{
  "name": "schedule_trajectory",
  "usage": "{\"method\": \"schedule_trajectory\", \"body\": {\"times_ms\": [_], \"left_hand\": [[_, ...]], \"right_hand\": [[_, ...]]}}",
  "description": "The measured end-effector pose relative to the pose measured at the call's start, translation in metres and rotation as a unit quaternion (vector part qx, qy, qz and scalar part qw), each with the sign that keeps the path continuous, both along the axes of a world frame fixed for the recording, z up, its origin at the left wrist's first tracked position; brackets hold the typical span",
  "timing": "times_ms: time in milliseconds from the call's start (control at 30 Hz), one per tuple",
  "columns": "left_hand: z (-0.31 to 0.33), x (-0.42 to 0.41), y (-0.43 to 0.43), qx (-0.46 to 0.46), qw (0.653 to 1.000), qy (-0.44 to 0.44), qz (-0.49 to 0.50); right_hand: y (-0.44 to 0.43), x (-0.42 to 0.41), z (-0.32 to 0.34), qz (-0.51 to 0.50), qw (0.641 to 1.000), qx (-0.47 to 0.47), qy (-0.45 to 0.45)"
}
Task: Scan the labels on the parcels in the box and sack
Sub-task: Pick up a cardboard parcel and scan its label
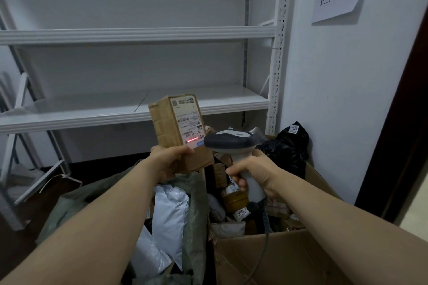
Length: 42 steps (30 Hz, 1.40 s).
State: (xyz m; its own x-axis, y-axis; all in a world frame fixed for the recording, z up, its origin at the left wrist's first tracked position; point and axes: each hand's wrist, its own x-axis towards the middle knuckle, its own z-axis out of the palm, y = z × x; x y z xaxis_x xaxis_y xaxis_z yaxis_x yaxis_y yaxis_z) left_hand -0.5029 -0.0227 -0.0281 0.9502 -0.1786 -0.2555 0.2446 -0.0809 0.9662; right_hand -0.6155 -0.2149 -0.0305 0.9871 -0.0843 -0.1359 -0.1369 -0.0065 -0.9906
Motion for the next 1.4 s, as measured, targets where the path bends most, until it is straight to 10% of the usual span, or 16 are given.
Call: {"method": "schedule_trajectory", "body": {"times_ms": [800, 1167, 1400], "left_hand": [[-0.013, -0.011, 0.001, 0.194, 0.957, -0.105, -0.188], [0.001, 0.001, 0.002, 0.288, 0.903, -0.308, -0.077], [0.002, 0.002, 0.012, 0.035, 0.994, -0.089, 0.058]], "right_hand": [[0.012, 0.015, -0.007, -0.135, 0.958, 0.242, -0.073], [0.013, 0.012, -0.012, -0.122, 0.978, 0.162, -0.042], [0.015, 0.000, -0.011, -0.034, 0.998, 0.051, -0.033]]}}
